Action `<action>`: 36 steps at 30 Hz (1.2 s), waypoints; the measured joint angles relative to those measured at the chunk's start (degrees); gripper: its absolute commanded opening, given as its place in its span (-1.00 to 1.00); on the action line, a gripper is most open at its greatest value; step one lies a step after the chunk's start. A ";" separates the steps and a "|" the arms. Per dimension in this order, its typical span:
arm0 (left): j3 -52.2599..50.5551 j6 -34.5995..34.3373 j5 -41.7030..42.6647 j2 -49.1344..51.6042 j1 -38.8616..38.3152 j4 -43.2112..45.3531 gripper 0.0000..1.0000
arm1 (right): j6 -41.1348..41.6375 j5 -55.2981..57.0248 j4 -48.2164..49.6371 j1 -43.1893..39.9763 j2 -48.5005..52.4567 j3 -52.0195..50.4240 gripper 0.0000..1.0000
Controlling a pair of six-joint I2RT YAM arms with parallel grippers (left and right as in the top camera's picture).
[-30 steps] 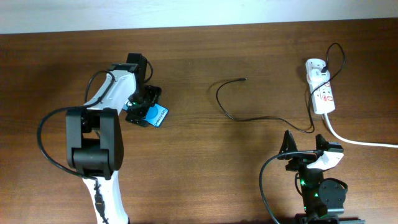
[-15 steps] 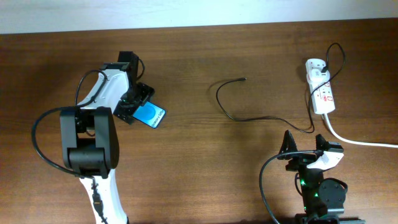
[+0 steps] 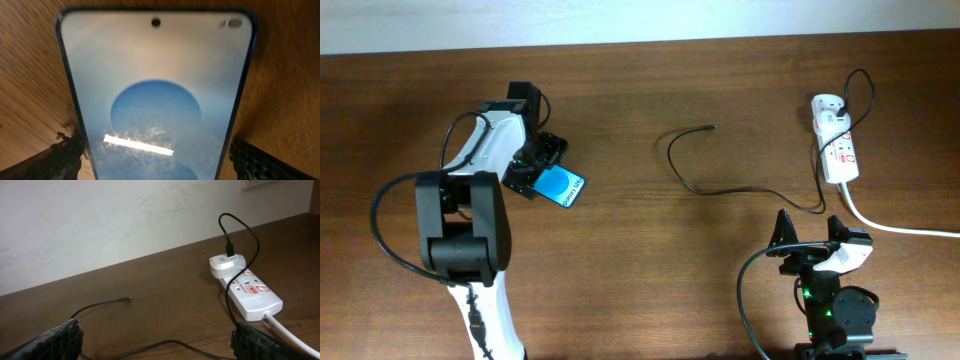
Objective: Plug charger to phone and switch on socket
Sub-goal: 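Raise the phone upright in the left gripper, bottom edge toward the right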
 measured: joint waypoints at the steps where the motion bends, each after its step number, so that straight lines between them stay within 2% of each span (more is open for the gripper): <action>1: 0.00 -0.33 0.11 0.04 -0.50 -0.37 0.99 | 0.02 0.00 0.00 0.00 0.00 0.00 0.97; 3: 0.00 -1.25 0.15 0.11 -1.44 -0.90 0.92 | 0.00 0.00 0.00 0.00 0.00 0.00 0.97; 8: -1.16 -3.58 -0.11 -0.31 -1.57 0.11 0.93 | 0.00 0.00 0.00 0.00 0.00 0.00 0.97; 9: -1.31 -3.78 -0.13 -0.42 -1.55 0.37 0.86 | -0.02 0.00 0.00 0.00 0.00 0.00 0.97; 11: -1.57 -4.24 -0.20 -0.59 -1.46 0.57 0.55 | 0.00 0.00 0.00 0.00 0.00 0.00 0.97; 13: -1.86 -4.66 -0.33 -0.74 -1.36 0.39 0.53 | 0.04 0.00 0.00 0.00 0.00 0.00 0.97; 15: -1.86 -4.70 -0.52 -0.74 -1.36 0.42 0.40 | -0.02 0.00 0.00 0.00 0.00 0.00 0.97; 20: -1.90 -4.68 -0.70 -0.79 -1.42 0.46 0.33 | 0.02 0.00 0.00 0.00 0.00 0.00 0.97; 25: -1.88 -2.05 0.11 -0.94 -1.36 0.28 0.09 | 0.02 0.00 0.00 0.00 0.00 0.00 0.97; 36: -3.15 6.75 4.13 -3.56 -1.36 -0.85 0.13 | 0.02 0.00 0.00 0.00 0.00 0.00 0.97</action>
